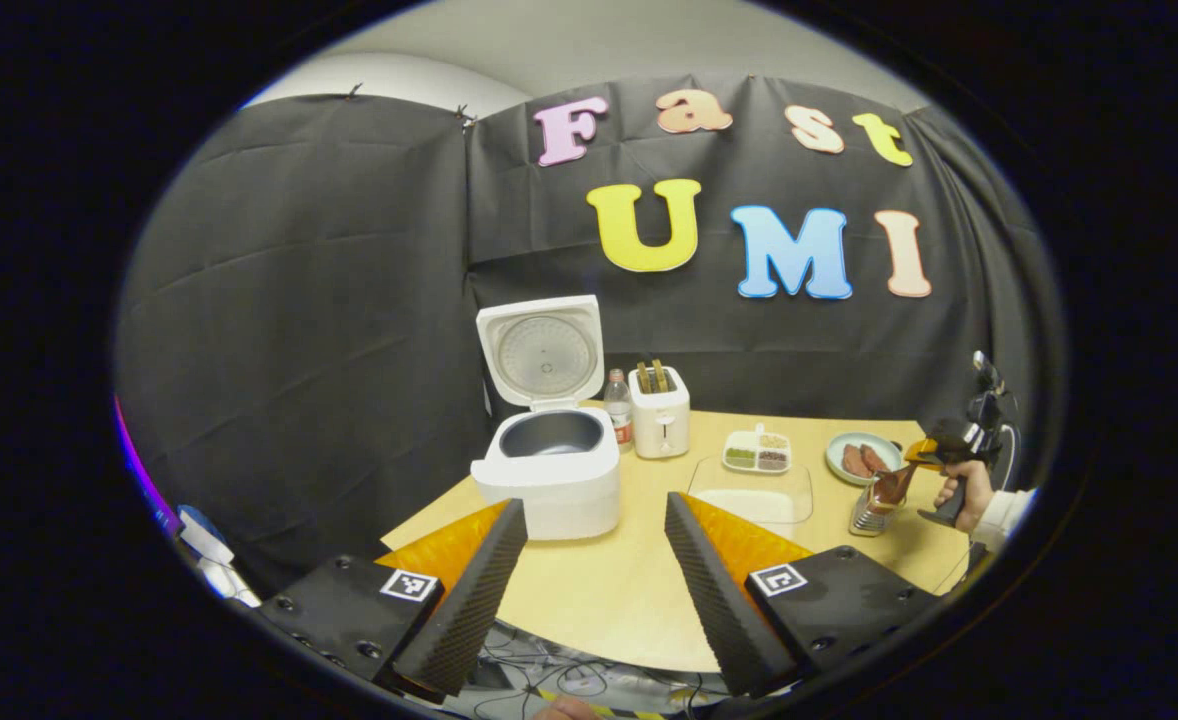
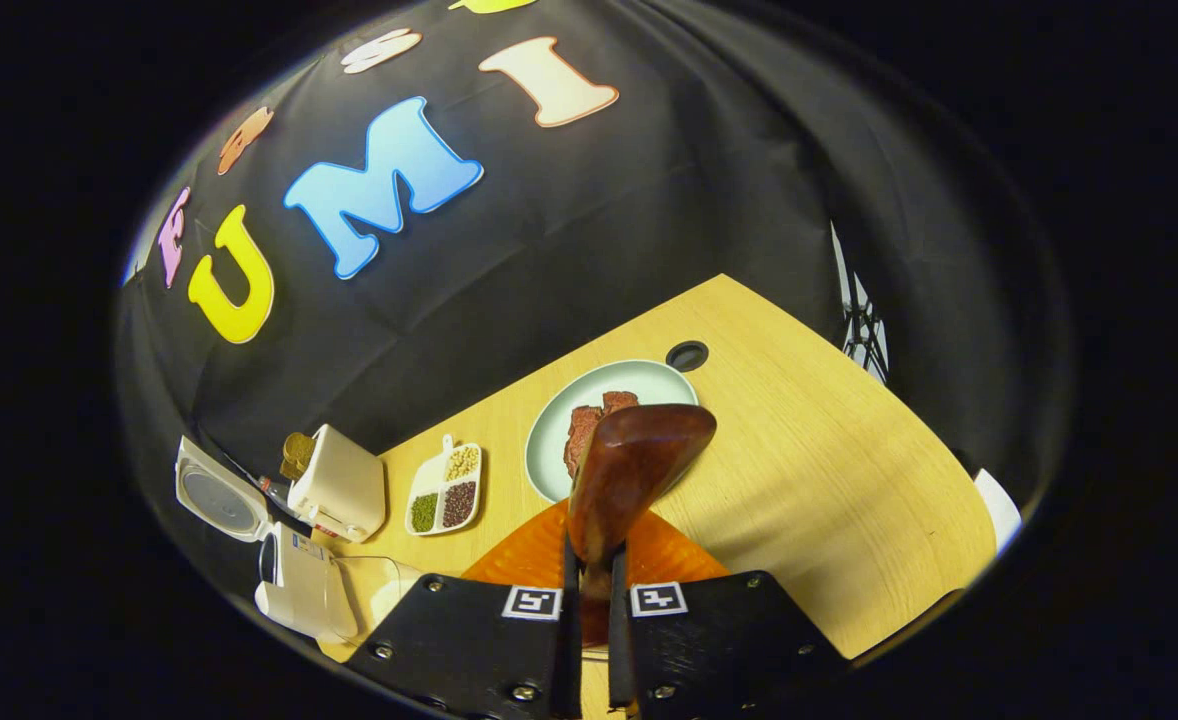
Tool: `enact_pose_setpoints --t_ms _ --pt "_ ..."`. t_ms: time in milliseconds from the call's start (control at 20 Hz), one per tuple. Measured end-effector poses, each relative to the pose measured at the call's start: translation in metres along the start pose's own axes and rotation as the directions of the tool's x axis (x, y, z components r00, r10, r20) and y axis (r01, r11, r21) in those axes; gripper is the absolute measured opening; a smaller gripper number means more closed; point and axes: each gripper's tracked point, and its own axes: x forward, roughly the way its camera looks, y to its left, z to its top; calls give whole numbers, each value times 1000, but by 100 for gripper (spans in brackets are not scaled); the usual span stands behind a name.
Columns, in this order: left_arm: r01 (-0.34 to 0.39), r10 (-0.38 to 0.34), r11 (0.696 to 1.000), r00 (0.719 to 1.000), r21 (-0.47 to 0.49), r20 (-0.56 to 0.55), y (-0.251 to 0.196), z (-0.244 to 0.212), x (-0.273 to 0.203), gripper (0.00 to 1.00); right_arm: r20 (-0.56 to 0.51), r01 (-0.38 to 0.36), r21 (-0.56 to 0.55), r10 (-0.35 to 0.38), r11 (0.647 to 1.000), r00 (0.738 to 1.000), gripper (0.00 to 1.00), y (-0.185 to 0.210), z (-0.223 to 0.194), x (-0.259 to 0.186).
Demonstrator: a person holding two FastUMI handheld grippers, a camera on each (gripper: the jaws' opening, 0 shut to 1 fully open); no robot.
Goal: Close the left gripper, press the button to open the rice cooker; take a wooden spoon from the chopstick holder with the right hand, scoop a spoonful of rice and pour it into the rice cooker, then put the wooden spoon back into the chopstick holder.
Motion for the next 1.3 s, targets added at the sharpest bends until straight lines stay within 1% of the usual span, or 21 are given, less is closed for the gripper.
enact_pose_setpoints --t_ms 50,150,200,400,500,600,650,850,900,950,1050,1150,1200,1300 --pt "12 -12 1000 1000 -4 12 3 2 0 100 20 -1 -6 1 1000 1000 11 3 6 -11" --pt "42 -41 999 999 -12 33 10 7 1 100 57 -2 -19 3 1000 998 11 13 19 -36" --pt "58 -57 998 997 -18 49 16 11 1 100 73 -15 -24 16 1000 997 11 22 23 -51" --pt "138 -133 989 986 -45 99 40 18 3 100 154 -12 -97 27 995 988 11 54 34 -114" --pt "171 -163 983 978 -60 128 59 22 3 100 185 -19 -118 41 993 982 11 78 31 -147" --pt "206 -192 975 970 -89 148 79 22 4 100 206 -43 -134 70 990 976 11 105 26 -174" --pt "217 -200 971 967 -101 155 88 20 6 98 219 -53 -139 83 989 972 11 120 22 -186" --pt "244 -219 961 959 -128 182 124 19 4 99 216 -136 -189 177 973 960 11 192 -1 -220" --pt "247 -220 961 955 -126 196 132 24 5 93 206 -158 -203 200 966 958 11 209 -7 -224" --pt "243 -215 962 954 -121 208 140 26 4 92 195 -181 -215 224 960 955 11 226 -15 -225" --pt "231 -201 965 955 -126 217 153 32 13 92 156 -202 -250 245 947 957 11 251 -30 -210" --pt "220 -185 965 956 -139 228 162 39 22 92 131 -208 -291 254 934 958 11 269 -39 -187" --pt "206 -172 969 959 -139 224 168 40 28 100 115 -209 -308 255 928 960 11 276 -44 -171" --pt "179 -148 973 969 -146 200 177 38 36 96 68 -202 -327 237 923 969 11 282 -61 -134"
